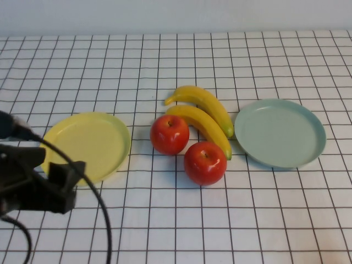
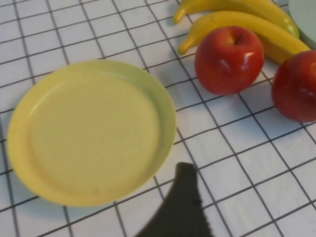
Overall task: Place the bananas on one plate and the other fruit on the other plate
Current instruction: Put one type of fruit in the left plate
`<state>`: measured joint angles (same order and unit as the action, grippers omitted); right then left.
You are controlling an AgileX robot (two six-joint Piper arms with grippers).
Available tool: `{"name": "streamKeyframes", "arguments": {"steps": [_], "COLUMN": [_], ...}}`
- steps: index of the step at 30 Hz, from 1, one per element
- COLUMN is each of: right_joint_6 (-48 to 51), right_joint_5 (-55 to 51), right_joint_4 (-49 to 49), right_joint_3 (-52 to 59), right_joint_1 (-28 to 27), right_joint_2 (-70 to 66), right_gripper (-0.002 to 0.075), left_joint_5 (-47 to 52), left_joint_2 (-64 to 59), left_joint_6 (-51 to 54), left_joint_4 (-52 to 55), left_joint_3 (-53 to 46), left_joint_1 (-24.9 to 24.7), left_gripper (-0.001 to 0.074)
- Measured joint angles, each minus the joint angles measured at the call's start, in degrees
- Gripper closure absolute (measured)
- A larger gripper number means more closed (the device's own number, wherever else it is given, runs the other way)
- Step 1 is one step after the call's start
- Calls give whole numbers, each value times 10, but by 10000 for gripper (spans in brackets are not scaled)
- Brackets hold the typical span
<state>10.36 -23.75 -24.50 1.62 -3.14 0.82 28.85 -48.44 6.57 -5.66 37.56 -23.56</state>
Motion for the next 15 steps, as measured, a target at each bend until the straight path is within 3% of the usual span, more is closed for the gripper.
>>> {"name": "streamKeyframes", "arguments": {"steps": [2, 5, 15], "right_joint_6": [0, 0, 0], "right_joint_5": [0, 0, 0], "right_joint_4": [0, 0, 0], "right_joint_3": [0, 0, 0], "right_joint_1": [0, 0, 0], "right_joint_2": [0, 0, 0], "right_gripper": [741, 741, 741], "left_joint_5": [-19, -23, -70], "left_joint_2": [-46, -123, -342], "left_joint_6": [-28, -41, -48], "left_joint_4": [16, 35, 68], "left_joint_3": [12, 41, 203], "left_joint_1": [-33, -68, -120], "left_gripper": [150, 76, 68]}}
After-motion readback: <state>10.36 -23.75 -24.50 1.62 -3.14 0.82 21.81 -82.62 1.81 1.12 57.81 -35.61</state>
